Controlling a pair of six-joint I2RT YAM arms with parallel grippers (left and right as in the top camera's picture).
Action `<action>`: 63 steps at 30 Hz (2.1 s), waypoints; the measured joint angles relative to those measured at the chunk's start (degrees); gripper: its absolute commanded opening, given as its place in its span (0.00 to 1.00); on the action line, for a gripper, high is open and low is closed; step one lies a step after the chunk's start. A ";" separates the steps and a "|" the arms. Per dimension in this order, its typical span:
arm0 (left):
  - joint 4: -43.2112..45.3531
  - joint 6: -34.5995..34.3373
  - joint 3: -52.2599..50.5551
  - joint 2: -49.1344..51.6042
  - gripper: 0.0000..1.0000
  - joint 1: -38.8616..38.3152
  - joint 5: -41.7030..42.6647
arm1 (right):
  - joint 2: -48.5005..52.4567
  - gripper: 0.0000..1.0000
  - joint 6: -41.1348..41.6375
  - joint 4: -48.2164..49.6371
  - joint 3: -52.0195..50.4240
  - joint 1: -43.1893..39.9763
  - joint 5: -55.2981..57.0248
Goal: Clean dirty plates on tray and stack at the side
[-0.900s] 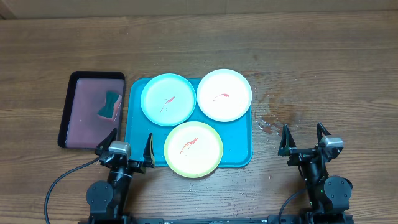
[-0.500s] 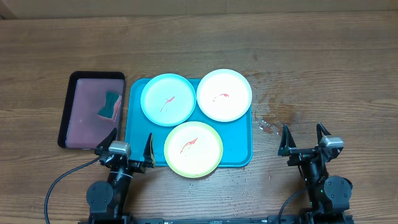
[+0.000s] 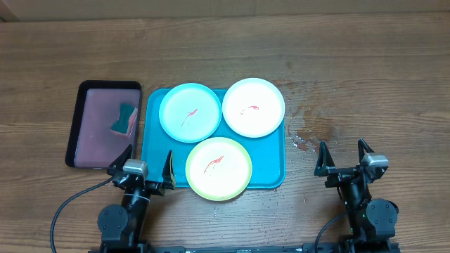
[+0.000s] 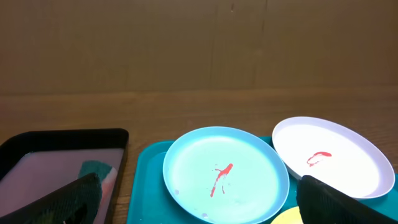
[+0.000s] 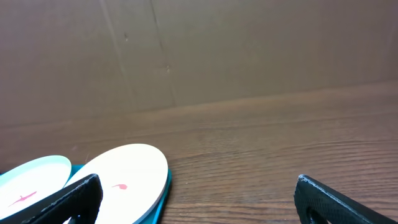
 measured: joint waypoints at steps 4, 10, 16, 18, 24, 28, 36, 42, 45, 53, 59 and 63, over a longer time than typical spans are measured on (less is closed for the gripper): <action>0.02 0.00 0.00 0.00 1.00 0.00 0.00 | 0.00 1.00 0.00 -0.04 0.00 0.00 0.00; 0.00 0.00 0.00 0.00 1.00 0.00 0.00 | 0.00 1.00 0.00 0.00 -0.02 0.00 0.00; 0.02 0.00 0.00 0.00 1.00 0.00 0.00 | 0.00 1.00 0.00 0.00 0.00 0.00 -0.02; 0.00 0.00 0.00 0.00 1.00 0.02 0.00 | 0.00 1.00 -0.02 -0.02 0.00 0.00 0.00; 0.02 0.00 0.00 0.00 1.00 0.00 0.00 | 0.00 1.00 -0.02 0.00 -0.02 0.00 -0.02; 0.02 0.00 0.00 0.00 1.00 0.00 0.00 | 0.00 1.00 -0.02 0.00 -0.02 0.00 0.00; 0.00 0.00 0.00 0.00 1.00 0.02 0.00 | 0.00 1.00 0.00 0.15 0.00 0.00 -0.20; -0.02 -0.81 0.00 0.00 1.00 0.00 0.00 | 0.00 1.00 0.39 0.76 0.00 0.00 -2.23; -1.18 -2.12 0.28 0.00 1.00 0.00 -0.02 | 0.00 1.00 1.97 0.35 -0.02 0.00 -3.15; -14.80 -3.67 7.78 1.42 1.00 0.02 -2.23 | 4.00 1.00 4.13 -6.47 4.57 0.00 -5.20; -23.17 -4.15 19.39 9.38 1.00 0.00 -3.98 | 14.80 1.00 4.35 -10.34 15.65 0.00 -8.61; -28.37 -4.33 27.52 18.43 1.00 0.00 -4.37 | 25.20 1.00 4.39 -15.41 24.24 0.00 -11.85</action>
